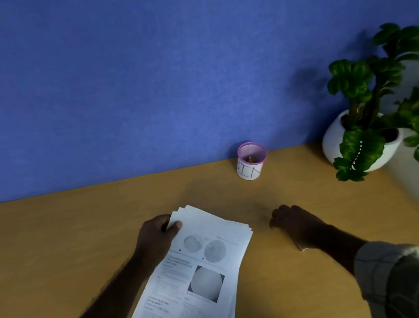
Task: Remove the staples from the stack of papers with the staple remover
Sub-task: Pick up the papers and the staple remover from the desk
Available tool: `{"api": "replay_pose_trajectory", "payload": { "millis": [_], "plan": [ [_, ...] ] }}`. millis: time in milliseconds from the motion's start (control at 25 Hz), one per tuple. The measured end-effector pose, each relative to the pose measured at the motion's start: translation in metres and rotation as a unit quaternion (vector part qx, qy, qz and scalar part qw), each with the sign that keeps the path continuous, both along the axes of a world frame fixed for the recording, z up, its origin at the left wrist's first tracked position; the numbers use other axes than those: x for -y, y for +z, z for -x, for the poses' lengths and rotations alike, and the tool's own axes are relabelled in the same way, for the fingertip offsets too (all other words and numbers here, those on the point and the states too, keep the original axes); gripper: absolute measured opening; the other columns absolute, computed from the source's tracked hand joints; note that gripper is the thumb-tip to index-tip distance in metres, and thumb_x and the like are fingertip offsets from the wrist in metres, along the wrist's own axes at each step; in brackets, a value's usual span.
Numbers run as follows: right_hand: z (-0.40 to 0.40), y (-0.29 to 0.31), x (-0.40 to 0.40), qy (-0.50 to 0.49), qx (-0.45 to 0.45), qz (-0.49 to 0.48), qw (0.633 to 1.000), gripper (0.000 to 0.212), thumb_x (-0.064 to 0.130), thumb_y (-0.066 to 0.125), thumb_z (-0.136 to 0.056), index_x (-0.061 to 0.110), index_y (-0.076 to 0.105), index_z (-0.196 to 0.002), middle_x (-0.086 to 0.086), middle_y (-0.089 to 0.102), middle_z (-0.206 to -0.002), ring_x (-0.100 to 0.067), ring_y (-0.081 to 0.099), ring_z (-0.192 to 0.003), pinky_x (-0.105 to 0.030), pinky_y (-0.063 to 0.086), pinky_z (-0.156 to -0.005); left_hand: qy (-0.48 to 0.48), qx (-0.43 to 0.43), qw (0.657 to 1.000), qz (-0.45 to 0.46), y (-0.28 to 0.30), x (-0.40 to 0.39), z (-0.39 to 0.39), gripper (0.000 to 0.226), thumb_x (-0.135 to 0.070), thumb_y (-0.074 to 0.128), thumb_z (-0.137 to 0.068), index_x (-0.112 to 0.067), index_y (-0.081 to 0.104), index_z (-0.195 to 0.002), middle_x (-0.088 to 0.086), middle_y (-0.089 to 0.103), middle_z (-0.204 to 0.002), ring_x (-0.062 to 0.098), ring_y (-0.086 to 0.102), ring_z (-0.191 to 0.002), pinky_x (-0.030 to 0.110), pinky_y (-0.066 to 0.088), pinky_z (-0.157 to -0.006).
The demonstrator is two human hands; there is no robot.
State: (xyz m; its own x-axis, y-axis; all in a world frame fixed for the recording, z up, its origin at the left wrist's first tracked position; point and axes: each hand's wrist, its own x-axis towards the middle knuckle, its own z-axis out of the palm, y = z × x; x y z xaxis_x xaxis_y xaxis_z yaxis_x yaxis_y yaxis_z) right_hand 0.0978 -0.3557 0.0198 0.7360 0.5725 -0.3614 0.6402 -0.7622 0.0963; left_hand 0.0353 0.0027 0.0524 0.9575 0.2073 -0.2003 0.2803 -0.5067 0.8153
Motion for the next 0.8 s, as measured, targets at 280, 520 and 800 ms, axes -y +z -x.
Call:
{"api": "replay_pose_trajectory", "payload": {
  "millis": [280, 520, 800],
  "plan": [
    [0.009, -0.007, 0.032, -0.012, -0.017, 0.006, 1.0, 0.041, 0.019, 0.06, -0.089, 0.034, 0.051, -0.126, 0.003, 0.042, -0.14, -0.019, 0.042, -0.122, -0.035, 0.04, -0.101, 0.023, -0.014, 0.999, 0.023, 0.001, -0.005, 0.006, 0.014, -0.022, 0.068, -0.092, -0.017, 0.073, -0.081, 0.002, 0.073, -0.077, 0.027, 0.068, -0.074, 0.034, 0.05, -0.065],
    [0.015, -0.012, 0.014, -0.113, 0.007, -0.119, 0.986, 0.023, 0.035, 0.057, -0.092, 0.035, 0.057, -0.115, 0.011, 0.062, -0.115, -0.013, 0.049, -0.112, -0.033, 0.027, -0.099, 0.045, 0.015, 0.999, 0.027, 0.011, -0.015, 0.008, 0.01, -0.019, 0.068, -0.092, -0.02, 0.075, -0.085, -0.002, 0.073, -0.077, 0.018, 0.065, -0.07, 0.029, 0.048, -0.063],
    [0.013, 0.013, -0.059, -0.341, -0.151, -0.432, 0.821, 0.019, 0.013, 0.066, -0.089, 0.011, 0.051, -0.099, -0.012, 0.064, -0.079, -0.019, 0.062, -0.052, -0.032, 0.049, -0.045, 0.068, 0.15, 0.984, -0.062, 0.083, -0.05, -0.013, 0.005, -0.015, 0.071, -0.09, -0.018, 0.075, -0.089, 0.0, 0.073, -0.083, 0.015, 0.063, -0.074, 0.026, 0.045, -0.067]
  ]
}}
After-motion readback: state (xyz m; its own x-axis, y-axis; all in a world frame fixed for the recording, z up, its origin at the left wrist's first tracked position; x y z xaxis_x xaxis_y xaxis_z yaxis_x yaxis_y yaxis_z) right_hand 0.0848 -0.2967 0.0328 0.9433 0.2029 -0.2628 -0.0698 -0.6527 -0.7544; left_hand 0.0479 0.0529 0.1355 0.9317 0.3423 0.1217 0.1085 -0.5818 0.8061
